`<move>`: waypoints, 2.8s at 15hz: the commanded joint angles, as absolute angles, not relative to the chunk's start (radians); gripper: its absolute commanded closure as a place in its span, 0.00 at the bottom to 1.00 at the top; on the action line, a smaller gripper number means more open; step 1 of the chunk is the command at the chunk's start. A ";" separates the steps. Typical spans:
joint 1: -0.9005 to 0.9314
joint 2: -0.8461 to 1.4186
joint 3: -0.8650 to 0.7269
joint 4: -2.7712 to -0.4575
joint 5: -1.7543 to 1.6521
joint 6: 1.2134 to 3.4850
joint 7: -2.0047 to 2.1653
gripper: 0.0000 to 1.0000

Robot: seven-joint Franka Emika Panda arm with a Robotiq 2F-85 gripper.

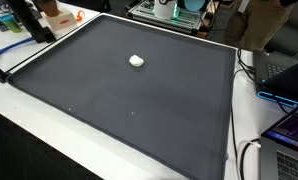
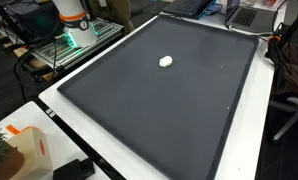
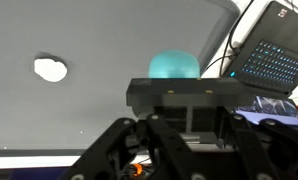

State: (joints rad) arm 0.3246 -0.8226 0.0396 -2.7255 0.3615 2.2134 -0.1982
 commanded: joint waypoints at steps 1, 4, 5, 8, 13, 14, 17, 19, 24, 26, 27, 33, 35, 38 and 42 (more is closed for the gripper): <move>0.262 -0.657 0.099 -2.569 0.215 2.155 -0.172 0.79; 0.242 -0.499 0.100 -2.398 0.121 2.035 -0.185 0.79; 0.234 -0.444 0.103 -2.337 0.097 1.987 -0.191 0.79; 0.207 -0.280 0.104 -2.153 0.039 1.827 -0.193 0.79; 0.180 -0.213 0.110 -2.089 0.080 1.855 -0.139 0.54; 0.176 -0.189 0.110 -2.072 0.085 1.871 -0.121 0.54; 0.175 -0.168 0.113 -2.059 0.091 1.881 -0.101 0.79; 0.153 -0.129 0.100 -2.059 0.077 1.965 -0.069 0.79; 0.100 -0.012 0.077 -2.048 0.069 2.037 -0.035 0.79; 0.091 0.028 0.074 -2.049 0.068 2.052 -0.029 0.79; 0.089 0.051 0.073 -2.046 0.063 2.059 -0.024 0.79; 0.076 0.075 0.067 -2.046 0.055 2.090 -0.020 0.54; 0.073 0.066 0.065 -2.039 0.055 2.090 -0.019 0.79; 0.069 0.106 0.060 -2.030 0.055 2.094 -0.010 0.79; 0.065 0.147 0.055 -2.026 0.049 2.101 -0.002 0.79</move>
